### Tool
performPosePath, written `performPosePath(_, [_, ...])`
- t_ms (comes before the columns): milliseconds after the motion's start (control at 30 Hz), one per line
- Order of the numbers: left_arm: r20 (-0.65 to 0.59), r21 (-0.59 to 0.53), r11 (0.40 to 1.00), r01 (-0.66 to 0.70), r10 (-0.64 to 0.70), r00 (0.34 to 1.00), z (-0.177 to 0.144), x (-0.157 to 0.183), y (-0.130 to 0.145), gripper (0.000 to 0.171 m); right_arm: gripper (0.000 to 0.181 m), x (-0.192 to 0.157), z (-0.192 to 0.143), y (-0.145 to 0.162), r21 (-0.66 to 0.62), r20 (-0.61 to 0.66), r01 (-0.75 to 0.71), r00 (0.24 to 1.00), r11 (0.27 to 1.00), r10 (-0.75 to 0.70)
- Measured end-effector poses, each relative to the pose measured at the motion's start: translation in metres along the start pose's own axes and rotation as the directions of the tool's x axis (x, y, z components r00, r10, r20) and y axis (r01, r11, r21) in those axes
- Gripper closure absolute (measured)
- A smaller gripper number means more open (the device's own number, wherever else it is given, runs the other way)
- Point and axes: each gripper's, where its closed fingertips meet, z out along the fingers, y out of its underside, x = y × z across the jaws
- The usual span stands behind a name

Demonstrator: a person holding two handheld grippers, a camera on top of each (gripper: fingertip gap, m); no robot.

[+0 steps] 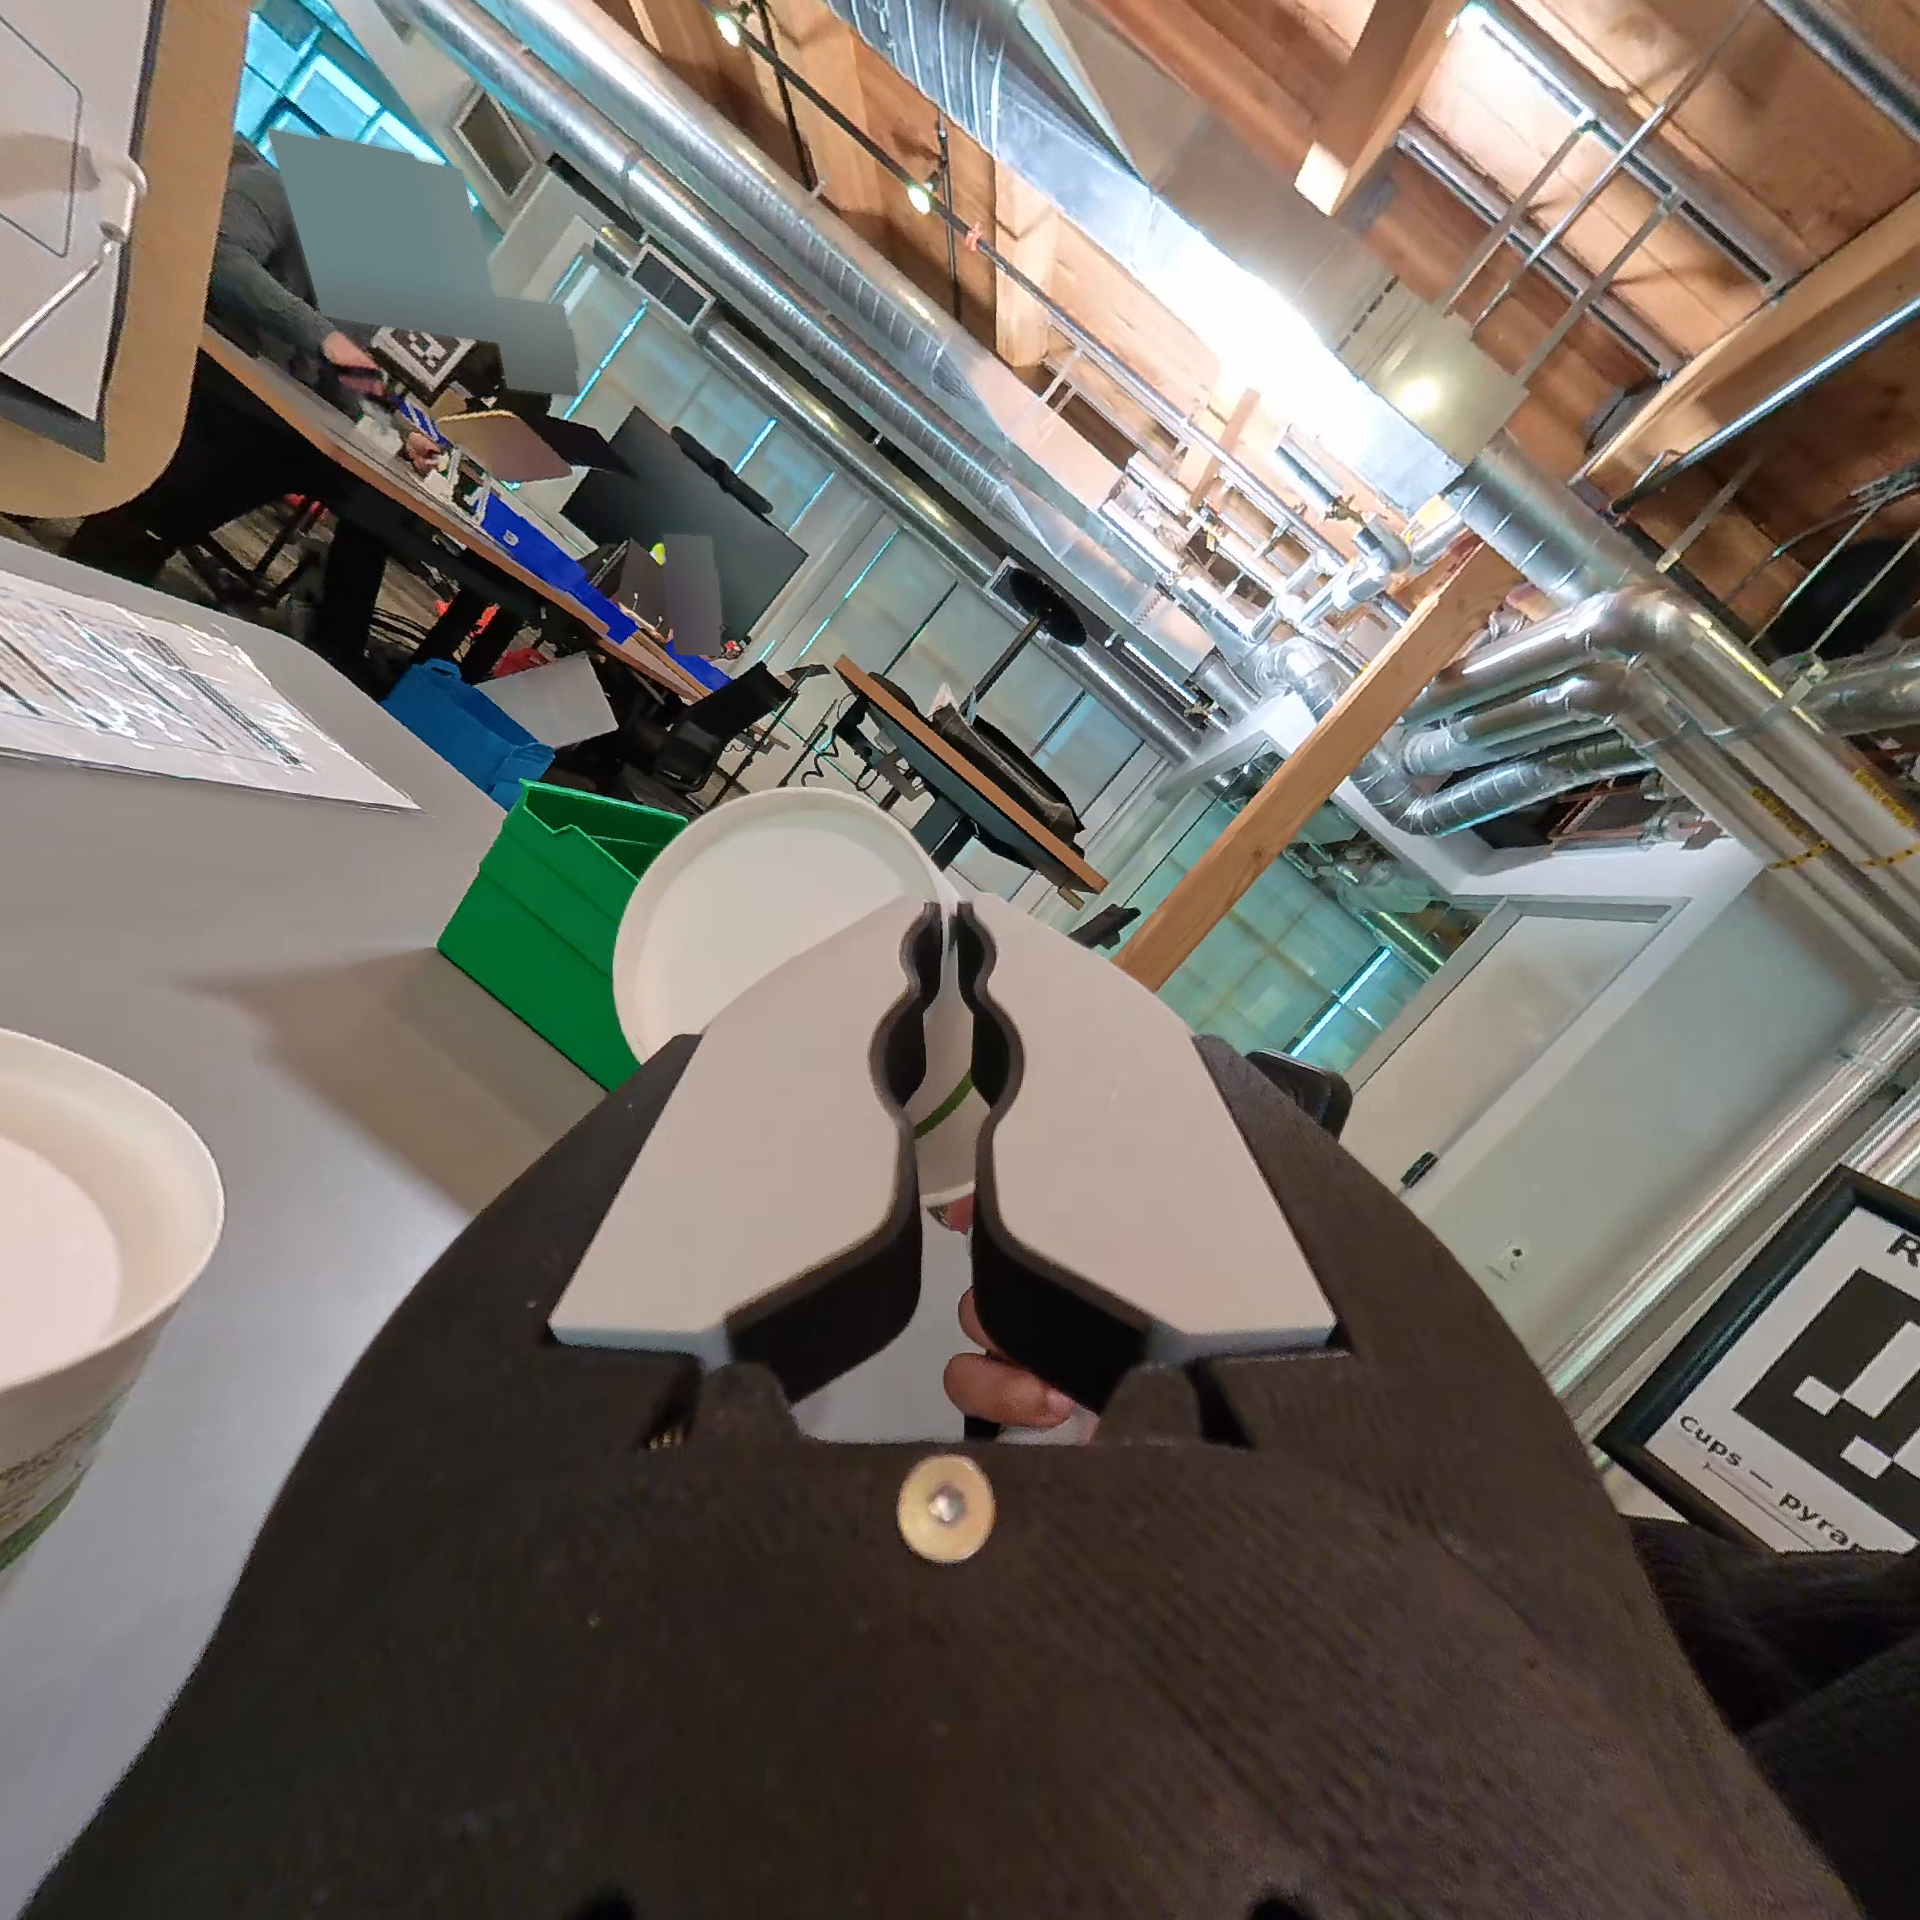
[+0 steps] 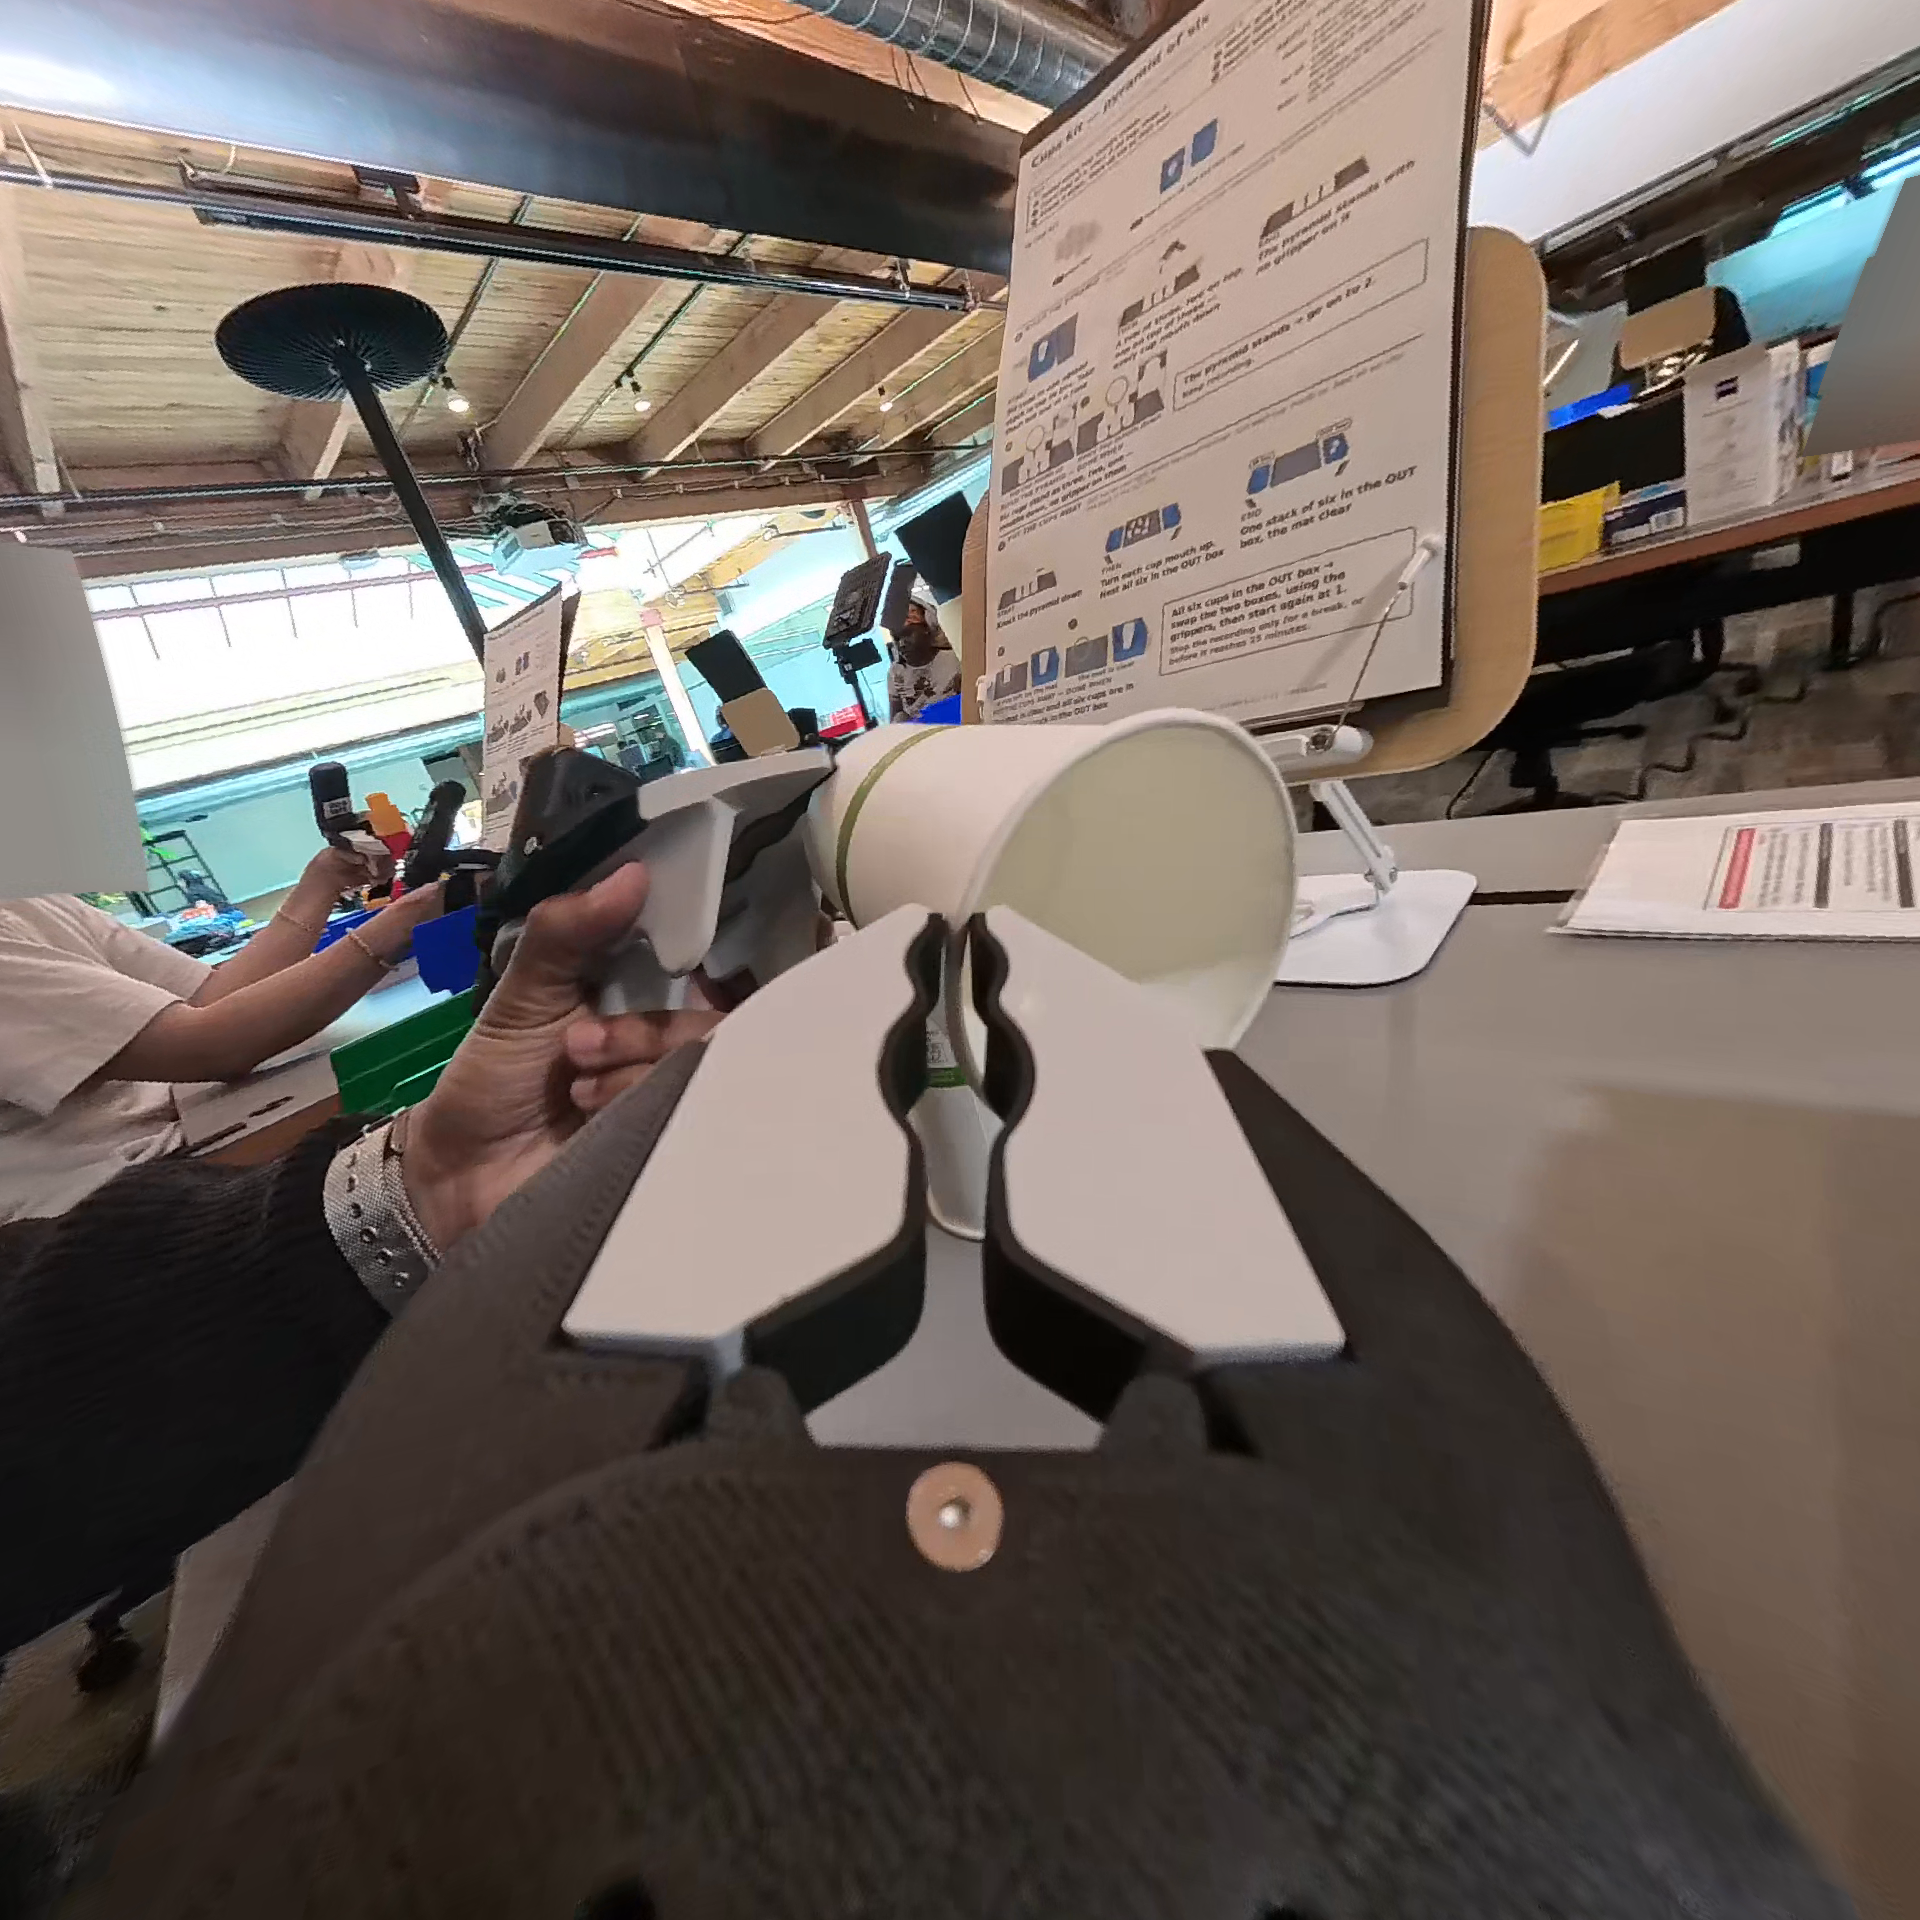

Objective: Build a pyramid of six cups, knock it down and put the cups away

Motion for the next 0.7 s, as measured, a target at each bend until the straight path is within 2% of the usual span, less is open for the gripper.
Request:
performPosePath(233, [0.005, 0.0, 1.0, -0.013, 0.013, 1.0, -0.005, -0.003, 0.001, 0.168, 0.178, -0.001, 0.001, -0.003, -0.014, 0.029, 0.014, 1.0, 1.0, -0.013])
performPosePath(267, [0.03, 0.004, 1.0, -0.02, 0.02, 0.999, -0.006, -0.006, 0.001, 0.162, 0.178, 0.002, 0.001, -0.003, -0.013, 0.017, 0.021, 1.0, 1.0, -0.021])
performPosePath(333, [0.085, 0.011, 0.998, -0.055, 0.054, 0.995, -0.009, -0.013, -0.002, 0.139, 0.178, 0.011, 0.0, -0.005, -0.017, -0.017, 0.039, 0.999, 0.999, -0.039])
performPosePath(500, [0.149, -0.039, 0.984, -0.174, 0.178, 0.973, -0.017, -0.016, -0.003, 0.137, 0.178, 0.032, -0.002, -0.01, -0.1, -0.058, 0.104, 0.992, 0.99, -0.11])
performPosePath(600, [0.205, -0.089, 0.965, -0.248, 0.261, 0.943, -0.023, -0.021, 0.002, 0.137, 0.178, 0.038, -0.001, -0.016, -0.204, -0.057, 0.251, 0.962, 0.946, -0.267])
performPosePath(700, [0.279, -0.173, 0.929, -0.327, 0.365, 0.888, -0.031, -0.033, 0.012, 0.137, 0.178, 0.052, -0.005, -0.035, -0.322, -0.051, 0.477, 0.854, 0.818, -0.518])
